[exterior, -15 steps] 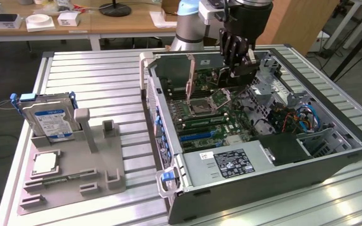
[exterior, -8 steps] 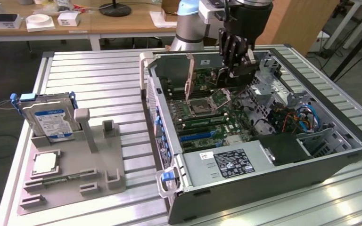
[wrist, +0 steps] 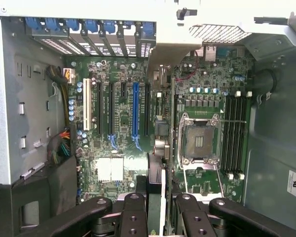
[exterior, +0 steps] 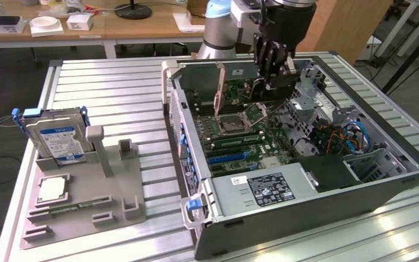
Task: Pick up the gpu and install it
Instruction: 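Insert the gpu into the slot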
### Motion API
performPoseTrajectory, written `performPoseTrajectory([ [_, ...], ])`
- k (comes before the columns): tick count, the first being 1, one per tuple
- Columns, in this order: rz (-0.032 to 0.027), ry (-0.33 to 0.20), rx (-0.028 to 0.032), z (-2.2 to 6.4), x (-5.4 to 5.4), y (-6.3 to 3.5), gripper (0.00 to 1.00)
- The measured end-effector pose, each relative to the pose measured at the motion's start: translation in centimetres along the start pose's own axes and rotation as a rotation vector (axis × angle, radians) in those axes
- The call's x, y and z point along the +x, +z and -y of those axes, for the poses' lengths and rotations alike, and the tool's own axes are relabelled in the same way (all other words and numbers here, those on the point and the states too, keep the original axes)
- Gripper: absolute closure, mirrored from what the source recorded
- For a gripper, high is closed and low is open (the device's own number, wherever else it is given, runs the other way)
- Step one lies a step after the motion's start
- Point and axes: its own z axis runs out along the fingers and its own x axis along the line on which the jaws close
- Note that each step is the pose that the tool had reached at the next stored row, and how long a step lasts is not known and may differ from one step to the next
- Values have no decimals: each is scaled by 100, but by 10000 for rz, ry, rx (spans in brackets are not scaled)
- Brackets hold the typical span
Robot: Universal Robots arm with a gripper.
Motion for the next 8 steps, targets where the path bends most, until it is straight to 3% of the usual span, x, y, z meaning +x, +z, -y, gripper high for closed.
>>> performPoseTrajectory([
  [2,-1,2,-80,10,2,0,72],
  [4,-3,4,-123,17,3,-1,72],
  [8,1,5,-125,20,3,1,72],
])
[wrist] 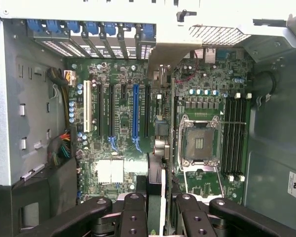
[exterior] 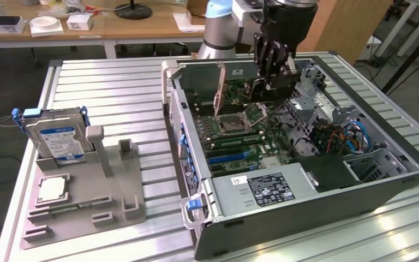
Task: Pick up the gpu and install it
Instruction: 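Insert the gpu into the slot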
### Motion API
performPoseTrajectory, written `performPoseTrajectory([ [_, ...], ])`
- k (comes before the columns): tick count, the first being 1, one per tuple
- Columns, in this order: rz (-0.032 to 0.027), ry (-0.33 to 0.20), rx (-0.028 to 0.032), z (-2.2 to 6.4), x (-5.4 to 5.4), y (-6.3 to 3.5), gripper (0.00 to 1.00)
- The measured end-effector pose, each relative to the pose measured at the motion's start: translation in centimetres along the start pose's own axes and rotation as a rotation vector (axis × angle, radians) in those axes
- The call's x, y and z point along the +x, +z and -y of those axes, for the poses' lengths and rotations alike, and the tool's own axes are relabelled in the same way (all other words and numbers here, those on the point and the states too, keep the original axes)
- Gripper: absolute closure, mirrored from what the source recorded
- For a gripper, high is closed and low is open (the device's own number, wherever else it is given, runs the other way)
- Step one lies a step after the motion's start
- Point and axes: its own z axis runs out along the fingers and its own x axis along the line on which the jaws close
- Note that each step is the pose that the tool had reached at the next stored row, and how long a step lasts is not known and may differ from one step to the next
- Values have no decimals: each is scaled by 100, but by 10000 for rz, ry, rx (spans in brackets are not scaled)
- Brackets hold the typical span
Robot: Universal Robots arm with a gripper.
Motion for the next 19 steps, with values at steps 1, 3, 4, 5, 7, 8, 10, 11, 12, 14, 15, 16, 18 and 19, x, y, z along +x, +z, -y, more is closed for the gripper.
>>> performPoseTrajectory([
  [1,2,-1,1,1,0,0,72],
  [3,5,0,1,0,1,4,72],
  [4,5,0,1,0,2,6,72],
  [5,5,-1,1,0,3,9,72],
  [7,5,-1,1,0,5,15,72],
  [8,6,0,1,0,6,20,72],
  [10,5,0,1,-1,9,30,72],
  [11,5,-1,1,-1,11,35,72],
  [12,6,0,1,-1,12,41,72],
  [14,6,-1,1,-2,15,50,72],
  [15,5,-1,1,-2,18,55,72],
  [16,4,-1,0,-2,20,60,72],
  [18,5,-1,0,-2,26,70,72],
  [19,6,0,0,-3,28,76,72],
])
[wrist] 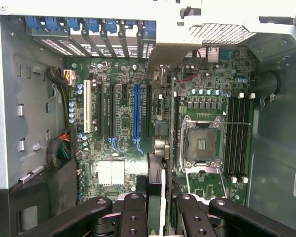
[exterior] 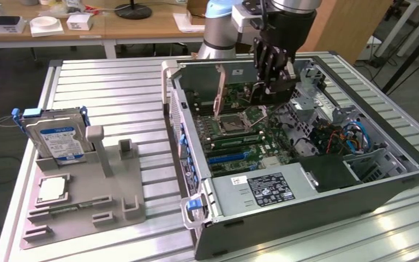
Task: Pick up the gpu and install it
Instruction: 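Insert the gpu into the slot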
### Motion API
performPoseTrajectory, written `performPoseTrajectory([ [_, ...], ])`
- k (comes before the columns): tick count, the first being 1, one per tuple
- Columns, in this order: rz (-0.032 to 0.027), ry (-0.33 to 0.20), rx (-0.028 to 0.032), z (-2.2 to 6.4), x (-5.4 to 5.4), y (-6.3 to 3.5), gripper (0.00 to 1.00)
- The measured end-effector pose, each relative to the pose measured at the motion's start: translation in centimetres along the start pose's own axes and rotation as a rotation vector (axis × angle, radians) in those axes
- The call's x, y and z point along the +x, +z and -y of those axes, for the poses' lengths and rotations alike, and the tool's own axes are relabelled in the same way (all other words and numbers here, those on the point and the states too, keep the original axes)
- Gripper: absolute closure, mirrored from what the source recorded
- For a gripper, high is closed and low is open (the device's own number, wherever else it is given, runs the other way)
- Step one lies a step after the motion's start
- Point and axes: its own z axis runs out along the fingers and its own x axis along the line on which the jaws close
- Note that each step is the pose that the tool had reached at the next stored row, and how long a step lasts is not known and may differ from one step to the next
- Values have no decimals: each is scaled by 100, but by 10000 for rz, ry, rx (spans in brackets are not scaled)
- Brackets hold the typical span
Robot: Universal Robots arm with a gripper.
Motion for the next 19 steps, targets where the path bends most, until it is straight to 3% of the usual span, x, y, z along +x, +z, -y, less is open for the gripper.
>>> performPoseTrajectory([
  [19,0,1,-41,-5,67,119,72],
])
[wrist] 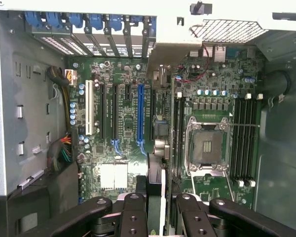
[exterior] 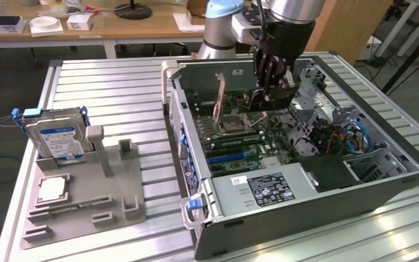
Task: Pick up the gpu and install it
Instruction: 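Insert the gpu into the slot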
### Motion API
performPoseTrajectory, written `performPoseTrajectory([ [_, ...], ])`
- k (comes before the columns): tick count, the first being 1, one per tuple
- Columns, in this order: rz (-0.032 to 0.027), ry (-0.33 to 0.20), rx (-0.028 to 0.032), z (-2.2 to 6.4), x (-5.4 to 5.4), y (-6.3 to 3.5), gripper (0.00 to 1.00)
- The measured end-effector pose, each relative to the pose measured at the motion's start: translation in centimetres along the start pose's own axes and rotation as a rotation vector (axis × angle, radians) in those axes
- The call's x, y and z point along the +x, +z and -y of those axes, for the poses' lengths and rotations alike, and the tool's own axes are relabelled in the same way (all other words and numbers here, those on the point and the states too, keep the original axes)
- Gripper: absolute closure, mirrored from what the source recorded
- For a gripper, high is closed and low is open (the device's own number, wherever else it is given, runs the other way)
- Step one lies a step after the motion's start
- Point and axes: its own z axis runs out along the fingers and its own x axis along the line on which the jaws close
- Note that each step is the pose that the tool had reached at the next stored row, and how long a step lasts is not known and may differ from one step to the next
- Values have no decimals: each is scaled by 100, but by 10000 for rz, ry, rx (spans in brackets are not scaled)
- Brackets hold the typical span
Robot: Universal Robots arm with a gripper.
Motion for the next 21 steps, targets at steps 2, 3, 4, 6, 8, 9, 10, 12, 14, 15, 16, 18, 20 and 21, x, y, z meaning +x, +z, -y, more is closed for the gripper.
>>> performPoseTrajectory([
  [2,0,1,-4,-1,6,19,72],
  [3,0,1,-4,-1,7,28,72],
  [4,0,0,-5,-1,10,33,72],
  [6,-1,0,-5,-1,10,33,72],
  [8,-2,0,-5,-1,10,33,72],
  [9,0,0,-5,-1,10,34,72],
  [10,0,1,-4,-1,9,34,72],
  [12,0,0,-4,-1,10,34,72],
  [14,0,0,-4,-1,9,34,72],
  [15,0,0,-5,-1,10,34,72],
  [16,0,0,-5,-1,9,34,72],
  [18,2,0,-4,-1,9,39,72],
  [20,2,0,-4,-2,10,48,72],
  [21,1,0,-4,-2,10,55,72],
])
